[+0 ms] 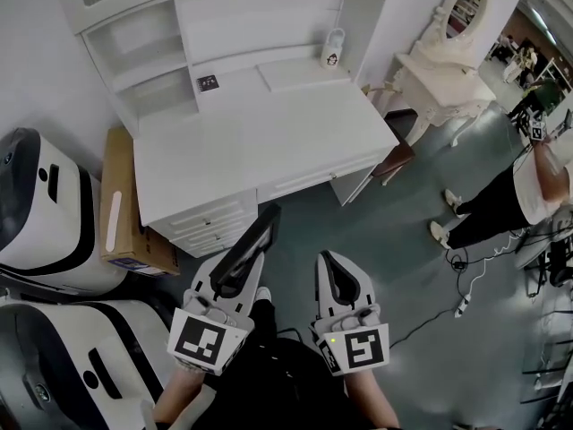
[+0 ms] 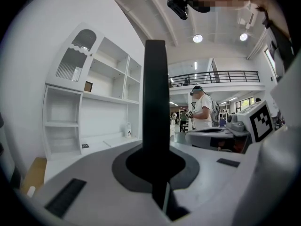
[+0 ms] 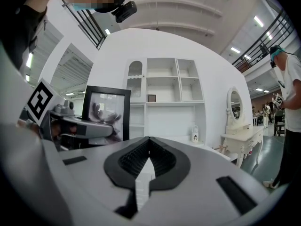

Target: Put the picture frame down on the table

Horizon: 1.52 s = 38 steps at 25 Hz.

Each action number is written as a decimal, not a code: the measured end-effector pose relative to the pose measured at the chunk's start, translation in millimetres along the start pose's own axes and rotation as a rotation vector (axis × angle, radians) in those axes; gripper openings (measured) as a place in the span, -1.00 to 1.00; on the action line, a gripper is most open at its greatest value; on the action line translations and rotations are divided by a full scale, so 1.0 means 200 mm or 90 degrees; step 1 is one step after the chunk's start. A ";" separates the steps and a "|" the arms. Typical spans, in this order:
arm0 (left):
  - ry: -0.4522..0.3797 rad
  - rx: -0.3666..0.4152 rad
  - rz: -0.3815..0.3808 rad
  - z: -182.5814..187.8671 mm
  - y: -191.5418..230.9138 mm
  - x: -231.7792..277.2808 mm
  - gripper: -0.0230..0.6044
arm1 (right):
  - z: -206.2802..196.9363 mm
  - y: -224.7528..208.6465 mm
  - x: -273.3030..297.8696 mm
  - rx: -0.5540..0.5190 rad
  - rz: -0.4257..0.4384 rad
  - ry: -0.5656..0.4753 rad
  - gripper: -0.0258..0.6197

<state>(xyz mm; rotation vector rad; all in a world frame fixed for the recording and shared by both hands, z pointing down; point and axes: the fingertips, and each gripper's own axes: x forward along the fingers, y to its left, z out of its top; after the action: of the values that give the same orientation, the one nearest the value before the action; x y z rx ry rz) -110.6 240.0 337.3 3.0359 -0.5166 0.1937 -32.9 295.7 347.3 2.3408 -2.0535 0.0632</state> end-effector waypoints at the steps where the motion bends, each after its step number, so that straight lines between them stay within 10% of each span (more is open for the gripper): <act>1: 0.000 0.001 0.001 0.01 0.03 0.03 -0.89 | 0.01 -0.01 0.04 0.000 0.001 0.001 -0.92; 38: -0.010 0.009 0.047 0.13 0.77 0.61 -0.89 | 0.08 -0.29 0.93 -0.023 0.014 0.011 -0.92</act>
<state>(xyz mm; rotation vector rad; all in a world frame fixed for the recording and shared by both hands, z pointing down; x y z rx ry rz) -45.8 52.6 333.8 3.0370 -0.6309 0.1776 49.6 117.6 340.1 2.2882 -2.0549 0.0469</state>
